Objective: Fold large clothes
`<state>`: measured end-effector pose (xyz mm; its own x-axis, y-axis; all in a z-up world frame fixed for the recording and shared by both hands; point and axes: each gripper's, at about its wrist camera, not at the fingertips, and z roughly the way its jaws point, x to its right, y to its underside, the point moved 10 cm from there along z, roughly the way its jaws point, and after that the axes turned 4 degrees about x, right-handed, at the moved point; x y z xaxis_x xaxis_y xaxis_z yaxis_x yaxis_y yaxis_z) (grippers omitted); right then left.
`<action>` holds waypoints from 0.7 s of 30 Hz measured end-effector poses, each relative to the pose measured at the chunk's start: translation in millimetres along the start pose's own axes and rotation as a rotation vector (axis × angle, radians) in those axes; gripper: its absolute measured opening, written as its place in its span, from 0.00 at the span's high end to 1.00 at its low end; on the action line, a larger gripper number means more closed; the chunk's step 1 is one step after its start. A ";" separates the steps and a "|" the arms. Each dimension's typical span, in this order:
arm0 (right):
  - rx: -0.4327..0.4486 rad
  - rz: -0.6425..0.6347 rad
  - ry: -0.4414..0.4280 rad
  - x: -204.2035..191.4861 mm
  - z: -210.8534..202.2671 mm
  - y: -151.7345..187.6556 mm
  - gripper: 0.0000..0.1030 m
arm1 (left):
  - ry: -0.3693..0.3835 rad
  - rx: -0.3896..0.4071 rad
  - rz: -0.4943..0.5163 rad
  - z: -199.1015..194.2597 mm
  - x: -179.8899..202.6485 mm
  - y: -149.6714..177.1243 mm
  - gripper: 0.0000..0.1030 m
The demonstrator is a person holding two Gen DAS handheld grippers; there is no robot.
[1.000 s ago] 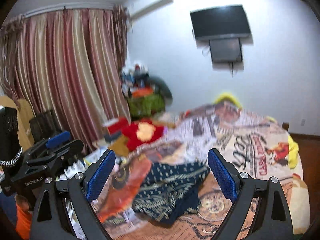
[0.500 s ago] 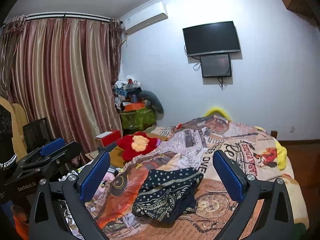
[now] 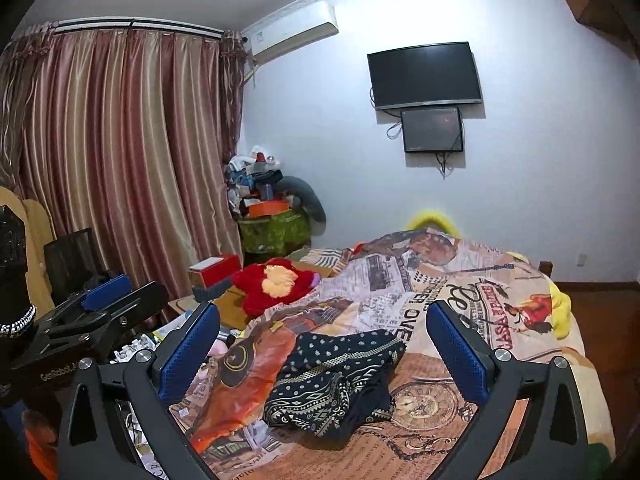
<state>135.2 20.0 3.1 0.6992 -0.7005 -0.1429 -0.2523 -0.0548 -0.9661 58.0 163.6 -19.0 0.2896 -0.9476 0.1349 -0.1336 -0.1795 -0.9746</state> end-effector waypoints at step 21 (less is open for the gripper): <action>0.003 -0.016 0.002 -0.7 -0.7 -0.5 0.00 | 0.006 -0.004 -0.014 2.7 0.2 2.6 0.08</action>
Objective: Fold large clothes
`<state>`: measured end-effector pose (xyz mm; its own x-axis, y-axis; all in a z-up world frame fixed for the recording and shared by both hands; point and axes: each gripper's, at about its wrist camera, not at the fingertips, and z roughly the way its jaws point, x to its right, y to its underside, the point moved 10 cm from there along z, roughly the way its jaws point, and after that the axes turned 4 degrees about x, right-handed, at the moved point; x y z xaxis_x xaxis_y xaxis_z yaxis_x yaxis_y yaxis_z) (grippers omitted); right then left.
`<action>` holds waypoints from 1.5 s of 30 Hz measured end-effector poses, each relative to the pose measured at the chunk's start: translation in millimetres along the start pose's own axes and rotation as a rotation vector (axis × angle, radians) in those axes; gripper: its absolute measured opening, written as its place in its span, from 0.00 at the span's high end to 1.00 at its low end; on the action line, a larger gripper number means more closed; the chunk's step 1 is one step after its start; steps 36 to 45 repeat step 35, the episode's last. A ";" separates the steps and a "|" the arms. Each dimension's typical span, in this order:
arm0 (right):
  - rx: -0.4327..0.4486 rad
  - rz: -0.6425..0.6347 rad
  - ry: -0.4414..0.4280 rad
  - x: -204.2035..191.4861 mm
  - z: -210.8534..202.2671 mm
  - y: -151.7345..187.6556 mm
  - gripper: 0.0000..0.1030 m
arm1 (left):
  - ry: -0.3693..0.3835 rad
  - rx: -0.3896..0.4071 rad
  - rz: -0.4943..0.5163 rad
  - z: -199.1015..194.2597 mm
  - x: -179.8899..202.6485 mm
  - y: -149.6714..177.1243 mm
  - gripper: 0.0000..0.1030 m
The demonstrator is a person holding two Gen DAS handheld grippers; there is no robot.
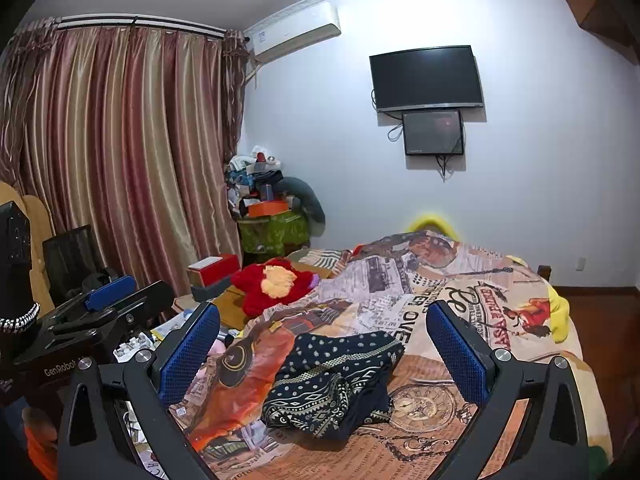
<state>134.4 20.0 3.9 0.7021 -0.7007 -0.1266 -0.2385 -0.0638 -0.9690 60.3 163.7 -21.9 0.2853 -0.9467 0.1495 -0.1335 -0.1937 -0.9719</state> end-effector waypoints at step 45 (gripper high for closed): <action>0.030 0.039 0.011 6.0 -7.2 -7.1 0.00 | 0.024 0.004 0.039 -6.0 22.7 -1.4 0.08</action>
